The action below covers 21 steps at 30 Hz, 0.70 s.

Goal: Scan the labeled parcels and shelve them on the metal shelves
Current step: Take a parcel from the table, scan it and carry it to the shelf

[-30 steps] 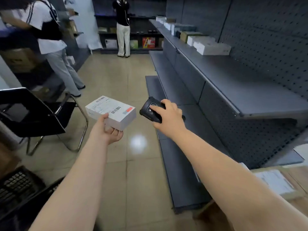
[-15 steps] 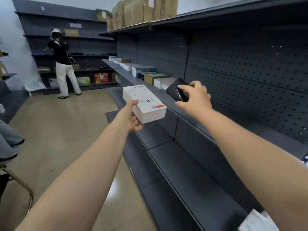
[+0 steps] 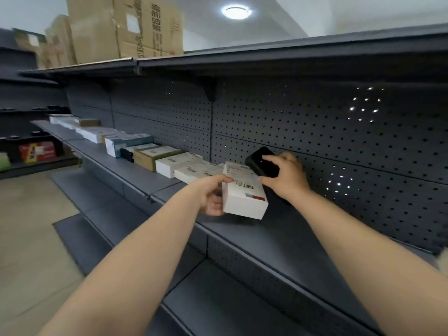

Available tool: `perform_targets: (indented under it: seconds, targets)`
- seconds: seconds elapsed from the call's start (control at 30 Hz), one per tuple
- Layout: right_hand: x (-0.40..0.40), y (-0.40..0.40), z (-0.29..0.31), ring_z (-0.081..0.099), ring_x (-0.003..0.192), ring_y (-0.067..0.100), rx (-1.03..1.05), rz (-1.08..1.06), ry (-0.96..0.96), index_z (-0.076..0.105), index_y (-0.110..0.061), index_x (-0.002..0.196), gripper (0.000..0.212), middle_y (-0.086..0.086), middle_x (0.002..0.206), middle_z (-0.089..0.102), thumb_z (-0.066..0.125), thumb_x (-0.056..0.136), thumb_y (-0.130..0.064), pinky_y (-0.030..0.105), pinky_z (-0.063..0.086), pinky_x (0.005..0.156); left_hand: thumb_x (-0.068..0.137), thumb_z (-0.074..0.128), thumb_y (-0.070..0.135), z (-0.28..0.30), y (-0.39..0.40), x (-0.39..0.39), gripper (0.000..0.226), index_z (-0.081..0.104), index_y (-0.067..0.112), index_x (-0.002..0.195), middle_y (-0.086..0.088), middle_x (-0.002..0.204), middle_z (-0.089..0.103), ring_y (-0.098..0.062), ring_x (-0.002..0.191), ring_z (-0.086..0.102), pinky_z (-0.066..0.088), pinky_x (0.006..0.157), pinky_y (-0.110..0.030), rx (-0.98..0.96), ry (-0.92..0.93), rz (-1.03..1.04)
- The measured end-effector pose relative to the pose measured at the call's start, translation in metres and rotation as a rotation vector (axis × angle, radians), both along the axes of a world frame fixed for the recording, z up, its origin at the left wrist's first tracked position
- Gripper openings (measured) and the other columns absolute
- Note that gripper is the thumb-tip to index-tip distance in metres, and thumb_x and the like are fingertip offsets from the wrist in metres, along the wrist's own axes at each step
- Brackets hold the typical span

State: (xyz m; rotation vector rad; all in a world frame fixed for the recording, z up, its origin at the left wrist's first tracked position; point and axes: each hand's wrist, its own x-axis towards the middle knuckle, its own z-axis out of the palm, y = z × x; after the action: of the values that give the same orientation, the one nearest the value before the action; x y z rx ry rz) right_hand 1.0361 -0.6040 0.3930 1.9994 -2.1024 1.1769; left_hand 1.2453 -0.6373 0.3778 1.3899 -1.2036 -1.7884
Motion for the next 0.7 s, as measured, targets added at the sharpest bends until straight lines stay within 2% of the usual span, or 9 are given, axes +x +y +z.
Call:
perform_targets:
  seconds: [0.07,0.13,0.2,0.37,0.5,0.6,0.67,0.7]
  targets:
    - [-0.001,-0.008,-0.003,0.041,0.124,0.027,-0.001,-0.062,-0.015,0.055,-0.037,0.134,0.063,0.003,0.132,0.043,0.080,0.077,-0.034,0.047,0.039,0.105,0.089,0.068,0.037,0.000,-0.023,-0.007,0.046,0.057,0.008,0.123,-0.012,0.077,0.073,-0.022,0.057,0.067,0.053,0.059,-0.032,-0.008,-0.040,-0.112]
    - [-0.002,-0.015,-0.007,0.041,0.124,0.027,-0.005,-0.151,-0.032,0.056,-0.037,0.134,0.064,0.003,0.130,0.045,0.082,0.075,-0.035,0.048,0.040,0.104,0.090,0.067,0.037,-0.002,-0.043,-0.011,0.045,0.058,0.008,0.122,-0.013,0.083,0.074,-0.027,0.075,0.069,0.053,0.063,-0.035,-0.011,-0.068,-0.209]
    - [-0.002,-0.017,-0.009,0.041,0.127,0.027,-0.016,-0.246,-0.070,0.058,-0.036,0.133,0.064,0.005,0.132,0.045,0.083,0.074,-0.037,0.048,0.040,0.105,0.089,0.068,0.038,-0.006,-0.060,-0.013,0.049,0.057,0.008,0.127,-0.015,0.095,0.073,-0.029,0.085,0.068,0.054,0.063,-0.036,0.006,-0.077,-0.305]
    - [0.008,-0.019,-0.018,0.038,0.133,0.031,0.011,-0.436,-0.111,0.054,-0.040,0.135,0.067,0.010,0.145,0.039,0.082,0.074,-0.040,0.047,0.037,0.108,0.089,0.069,0.036,-0.011,-0.091,-0.015,0.050,0.055,0.006,0.127,-0.016,0.094,0.067,-0.029,0.084,0.065,0.054,0.063,-0.040,0.028,-0.137,-0.494]
    - [0.027,-0.022,-0.025,0.035,0.135,0.031,0.042,-0.536,-0.145,0.053,-0.041,0.136,0.066,0.010,0.147,0.035,0.081,0.076,-0.041,0.048,0.037,0.109,0.093,0.068,0.029,-0.012,-0.105,-0.014,0.050,0.050,0.003,0.132,-0.019,0.103,0.064,-0.032,0.088,0.064,0.054,0.073,-0.046,0.012,-0.150,-0.564]
    - [0.039,-0.021,-0.027,0.034,0.136,0.031,0.066,-0.578,-0.142,0.052,-0.040,0.136,0.065,0.010,0.148,0.034,0.080,0.077,-0.039,0.047,0.037,0.110,0.093,0.070,0.026,-0.010,-0.105,-0.013,0.050,0.047,0.007,0.133,-0.017,0.108,0.060,-0.032,0.097,0.063,0.055,0.080,-0.049,-0.085,-0.182,-0.599]
    - [0.043,-0.019,-0.028,0.034,0.135,0.031,0.064,-0.597,-0.148,0.053,-0.039,0.136,0.064,0.010,0.147,0.034,0.080,0.078,-0.038,0.046,0.037,0.110,0.089,0.074,0.025,-0.009,-0.102,-0.015,0.056,0.048,0.010,0.135,-0.012,0.117,0.062,-0.028,0.107,0.062,0.056,0.089,-0.047,-0.256,-0.235,-0.614]
    - [0.044,-0.018,-0.028,0.034,0.135,0.031,0.059,-0.606,-0.155,0.053,-0.038,0.136,0.064,0.010,0.146,0.035,0.080,0.078,-0.038,0.046,0.037,0.110,0.086,0.077,0.025,-0.011,-0.100,-0.016,0.063,0.045,0.013,0.138,-0.010,0.123,0.062,-0.026,0.109,0.061,0.056,0.089,-0.043,-0.375,-0.264,-0.610]
